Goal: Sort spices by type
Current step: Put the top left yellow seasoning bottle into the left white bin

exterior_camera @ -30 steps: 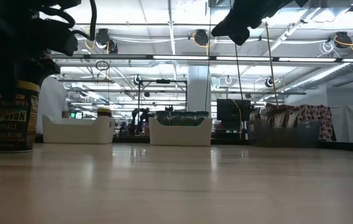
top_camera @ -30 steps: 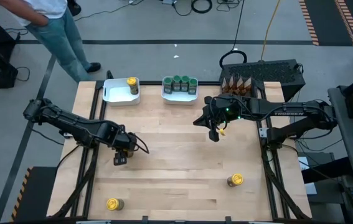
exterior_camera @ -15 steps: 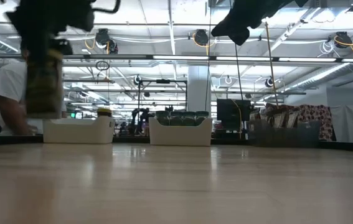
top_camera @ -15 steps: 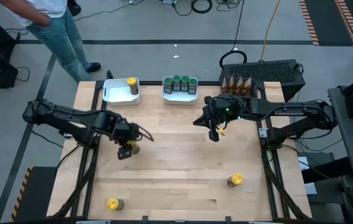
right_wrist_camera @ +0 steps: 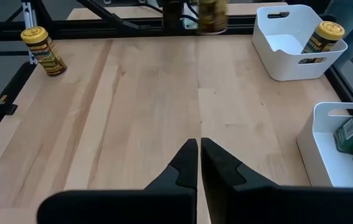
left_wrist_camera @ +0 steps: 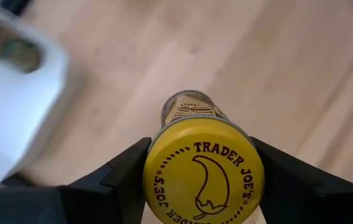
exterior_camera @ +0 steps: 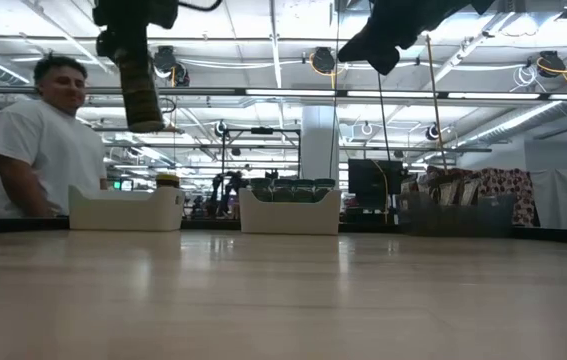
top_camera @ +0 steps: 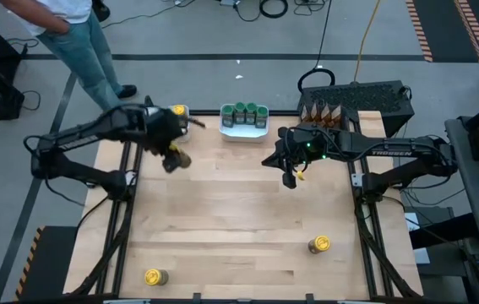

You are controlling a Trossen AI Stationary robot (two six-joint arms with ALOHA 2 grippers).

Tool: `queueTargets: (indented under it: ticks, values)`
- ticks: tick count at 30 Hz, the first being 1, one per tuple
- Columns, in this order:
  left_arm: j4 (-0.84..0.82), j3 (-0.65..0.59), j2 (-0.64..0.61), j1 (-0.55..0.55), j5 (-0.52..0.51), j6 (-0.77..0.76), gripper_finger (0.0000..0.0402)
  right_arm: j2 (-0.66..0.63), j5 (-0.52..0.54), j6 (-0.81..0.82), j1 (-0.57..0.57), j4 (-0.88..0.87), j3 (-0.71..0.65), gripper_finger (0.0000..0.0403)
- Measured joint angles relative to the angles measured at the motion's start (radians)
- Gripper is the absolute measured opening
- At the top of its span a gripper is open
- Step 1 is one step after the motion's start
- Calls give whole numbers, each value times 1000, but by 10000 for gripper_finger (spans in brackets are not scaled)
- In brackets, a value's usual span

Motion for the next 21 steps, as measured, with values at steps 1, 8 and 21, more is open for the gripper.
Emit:
queueTargets:
  ticks: [1, 8, 21]
  values:
    - [-18, 7, 0, 40, 0, 19, 236, 0, 0, 0, 0, 2, 0, 0]
    - [-24, 8, 10, 319, -16, 195, 236, 0, 0, 27, 0, 4, 0, 0]
    - [45, 7, 246, 631, -40, 506, 236, 0, 0, 101, 0, 3, 0, 0]
